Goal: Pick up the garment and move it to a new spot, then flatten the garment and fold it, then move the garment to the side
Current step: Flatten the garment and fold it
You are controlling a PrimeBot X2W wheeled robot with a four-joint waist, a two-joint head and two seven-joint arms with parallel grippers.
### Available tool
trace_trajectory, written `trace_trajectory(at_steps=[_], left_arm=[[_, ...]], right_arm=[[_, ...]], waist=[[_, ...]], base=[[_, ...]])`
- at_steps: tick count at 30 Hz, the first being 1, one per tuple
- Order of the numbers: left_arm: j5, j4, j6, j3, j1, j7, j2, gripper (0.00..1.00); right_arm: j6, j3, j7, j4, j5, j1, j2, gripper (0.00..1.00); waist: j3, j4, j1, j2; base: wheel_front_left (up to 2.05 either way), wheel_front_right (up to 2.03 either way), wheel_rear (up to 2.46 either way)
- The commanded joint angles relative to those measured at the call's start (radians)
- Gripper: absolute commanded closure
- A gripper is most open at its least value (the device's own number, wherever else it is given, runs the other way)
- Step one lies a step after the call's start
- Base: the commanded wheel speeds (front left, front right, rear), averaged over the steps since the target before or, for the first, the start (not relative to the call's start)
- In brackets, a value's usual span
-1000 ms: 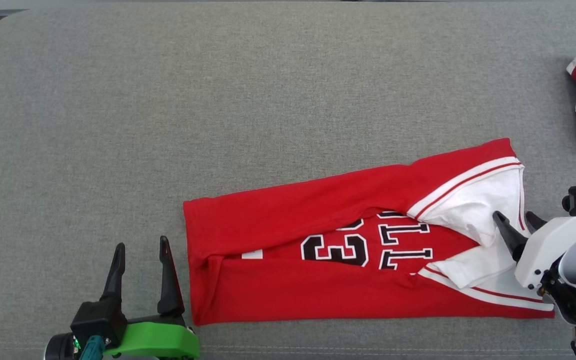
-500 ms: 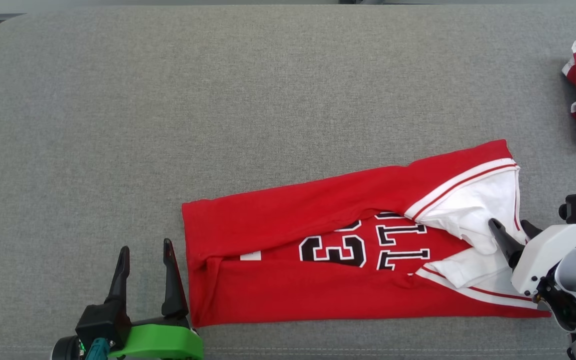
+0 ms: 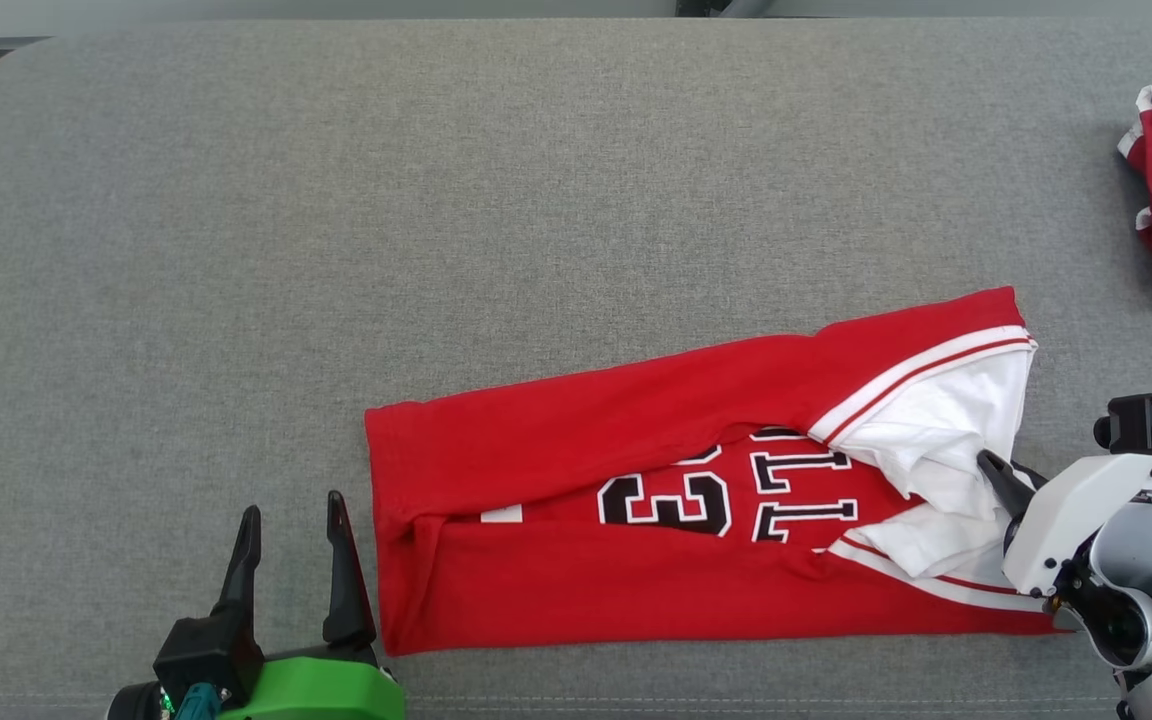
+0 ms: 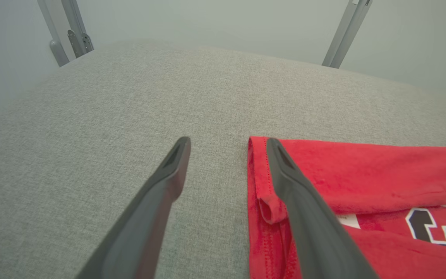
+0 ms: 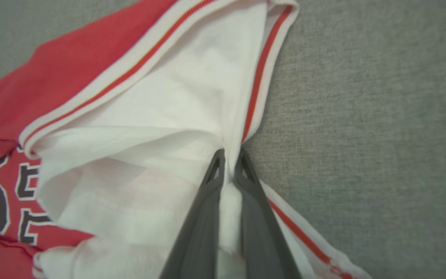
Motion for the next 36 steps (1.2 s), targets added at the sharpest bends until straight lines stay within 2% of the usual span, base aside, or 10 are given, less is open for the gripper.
trace_trajectory(at_steps=[1, 12, 23, 27, 33, 36], left_arm=[[0.015, 0.004, -0.006, 0.007, 0.01, -0.005, -0.005, 0.0], [0.023, 0.013, -0.028, 0.038, 0.022, -0.005, -0.033, 0.0], [0.027, 0.015, -0.043, 0.056, 0.028, -0.005, -0.05, 0.0], [0.027, 0.019, -0.045, 0.059, 0.027, -0.005, -0.052, 0.0], [0.024, 0.022, -0.047, 0.065, 0.025, -0.005, -0.054, 0.0], [0.021, 0.023, -0.048, 0.065, 0.024, -0.005, -0.054, 0.0]], right_arm=[[0.0, 0.021, 0.0, 0.017, 0.014, 0.006, 0.012, 1.0], [-0.001, -0.018, -0.077, 0.064, 0.086, -0.031, -0.068, 1.0], [-0.001, -0.068, -0.112, 0.03, 0.101, -0.022, -0.134, 1.0], [-0.001, -0.041, -0.12, -0.053, 0.094, -0.008, -0.137, 1.0], [0.0, 0.106, -0.069, -0.275, 0.107, 0.039, -0.106, 1.0], [0.0, 0.16, -0.054, -0.341, 0.113, 0.05, -0.085, 1.0]], waist=[[0.0, 0.001, 0.0, 0.0], [-0.014, 0.004, 0.0, 0.0], [-0.023, -0.012, 0.0, 0.0], [-0.027, -0.017, 0.0, 0.0], [-0.04, -0.02, 0.0, 0.0], [-0.045, -0.019, 0.0, 0.0]], base=[[0.0, 0.0, 0.0], [0.0, 0.0, 0.0], [0.0, 0.0, 0.0], [0.0, 0.0, 0.0], [0.0, 0.0, 0.0], [0.0, 0.0, 0.0]])
